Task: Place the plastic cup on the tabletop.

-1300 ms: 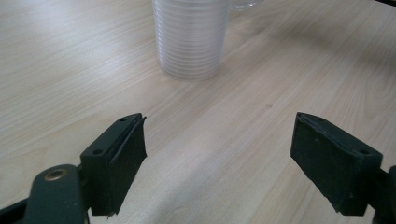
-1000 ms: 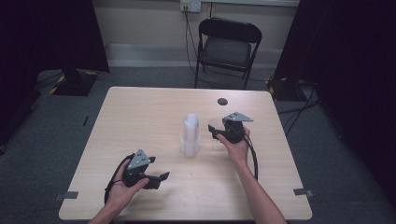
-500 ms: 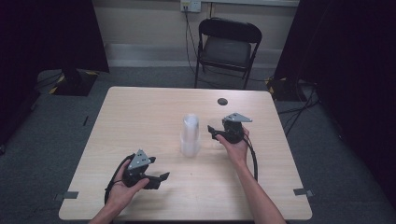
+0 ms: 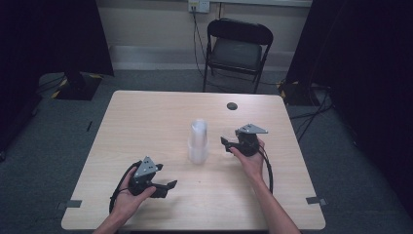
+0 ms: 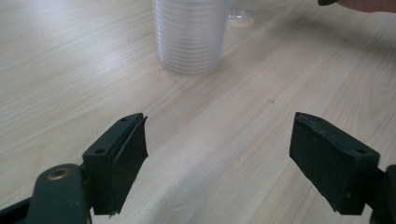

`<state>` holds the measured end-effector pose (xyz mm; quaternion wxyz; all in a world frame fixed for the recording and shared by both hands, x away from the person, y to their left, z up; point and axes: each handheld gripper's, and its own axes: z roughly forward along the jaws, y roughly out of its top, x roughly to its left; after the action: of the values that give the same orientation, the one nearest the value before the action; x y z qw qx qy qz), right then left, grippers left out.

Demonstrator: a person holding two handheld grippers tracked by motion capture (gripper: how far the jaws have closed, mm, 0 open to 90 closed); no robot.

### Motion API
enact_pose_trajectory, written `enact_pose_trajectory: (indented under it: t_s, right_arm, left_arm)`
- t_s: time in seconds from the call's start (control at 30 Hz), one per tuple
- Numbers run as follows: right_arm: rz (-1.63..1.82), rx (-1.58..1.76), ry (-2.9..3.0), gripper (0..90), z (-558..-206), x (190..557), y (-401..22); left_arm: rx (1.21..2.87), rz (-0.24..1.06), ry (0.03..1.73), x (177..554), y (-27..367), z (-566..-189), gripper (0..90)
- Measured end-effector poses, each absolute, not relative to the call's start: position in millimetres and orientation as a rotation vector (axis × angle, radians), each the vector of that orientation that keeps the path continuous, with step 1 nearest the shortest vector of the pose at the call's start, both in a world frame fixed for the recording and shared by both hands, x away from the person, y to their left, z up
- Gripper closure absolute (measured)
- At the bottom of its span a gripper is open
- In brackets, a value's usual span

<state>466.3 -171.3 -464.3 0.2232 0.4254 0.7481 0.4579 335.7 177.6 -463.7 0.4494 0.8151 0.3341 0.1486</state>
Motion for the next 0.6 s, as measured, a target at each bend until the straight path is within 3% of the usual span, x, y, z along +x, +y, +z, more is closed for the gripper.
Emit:
enact_pose_trajectory:
  t_s: [0.6]
  right_arm:
    - [1.241, 1.202, 2.138, 25.0, -477.7, 458.3, -173.6]
  left_arm:
    - [2.021, 0.371, 0.842, 337.4, 179.2, -464.4, 19.1]
